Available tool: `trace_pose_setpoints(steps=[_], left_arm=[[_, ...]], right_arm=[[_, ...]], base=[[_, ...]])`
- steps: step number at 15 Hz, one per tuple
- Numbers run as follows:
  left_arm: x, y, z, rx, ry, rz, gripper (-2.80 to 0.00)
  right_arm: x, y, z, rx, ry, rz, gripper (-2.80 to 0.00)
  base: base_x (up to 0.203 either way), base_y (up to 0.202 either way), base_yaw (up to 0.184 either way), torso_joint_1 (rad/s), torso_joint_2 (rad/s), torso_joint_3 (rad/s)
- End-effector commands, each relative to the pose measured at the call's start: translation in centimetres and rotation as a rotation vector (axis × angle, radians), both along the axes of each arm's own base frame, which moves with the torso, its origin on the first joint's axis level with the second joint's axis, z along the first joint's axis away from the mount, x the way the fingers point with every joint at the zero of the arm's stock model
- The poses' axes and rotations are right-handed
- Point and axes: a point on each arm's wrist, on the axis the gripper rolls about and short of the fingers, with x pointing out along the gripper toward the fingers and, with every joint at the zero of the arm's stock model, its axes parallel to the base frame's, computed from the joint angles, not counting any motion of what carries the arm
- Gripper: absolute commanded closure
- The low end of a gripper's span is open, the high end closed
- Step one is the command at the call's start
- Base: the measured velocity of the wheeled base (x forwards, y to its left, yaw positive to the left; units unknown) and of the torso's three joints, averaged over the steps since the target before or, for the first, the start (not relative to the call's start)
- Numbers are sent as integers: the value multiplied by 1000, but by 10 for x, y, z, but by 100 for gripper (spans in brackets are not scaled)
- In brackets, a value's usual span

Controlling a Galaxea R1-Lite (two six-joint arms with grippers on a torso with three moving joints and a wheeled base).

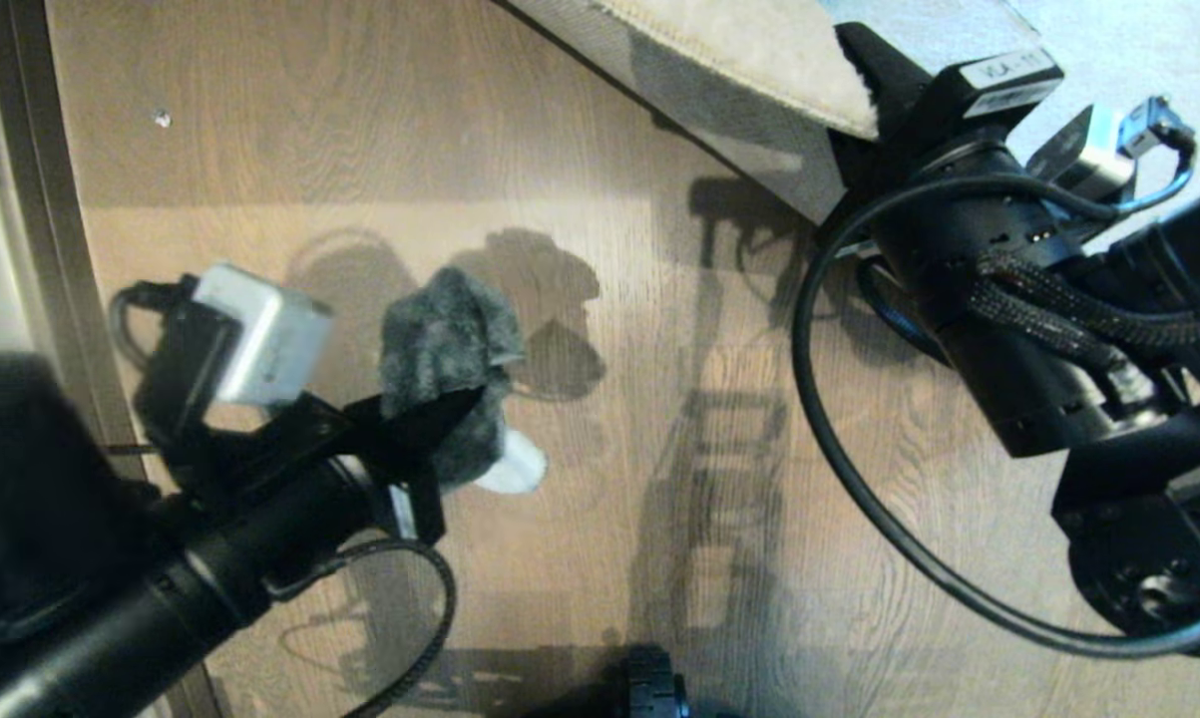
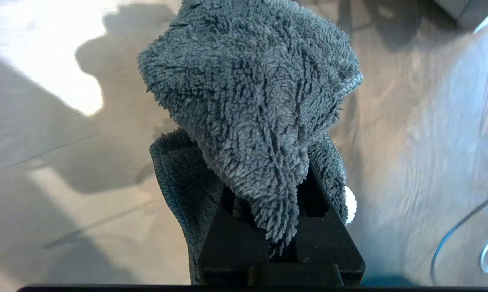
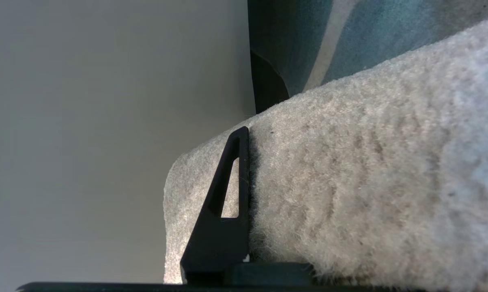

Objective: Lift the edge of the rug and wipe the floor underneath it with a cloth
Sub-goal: Wipe the floor under the carpet with a rag

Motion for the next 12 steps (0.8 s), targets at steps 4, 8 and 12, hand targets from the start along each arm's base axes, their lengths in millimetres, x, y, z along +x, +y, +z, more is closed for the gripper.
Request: trace_pose_setpoints(steps=[4, 8, 12], left_arm=[[39, -70, -48, 3, 20, 45, 0], [63, -103, -69, -67, -30, 150, 0], [86, -132, -71, -137, -70, 224, 0]], right_arm=[[0, -1, 5, 43, -36, 1, 0], [0, -1, 7, 48, -43, -2, 0], [2, -4, 8, 49, -45, -14, 0]], base=[[0, 0, 0, 0, 0, 0], [0, 0, 0, 0, 0, 0], [0, 0, 0, 0, 0, 0]])
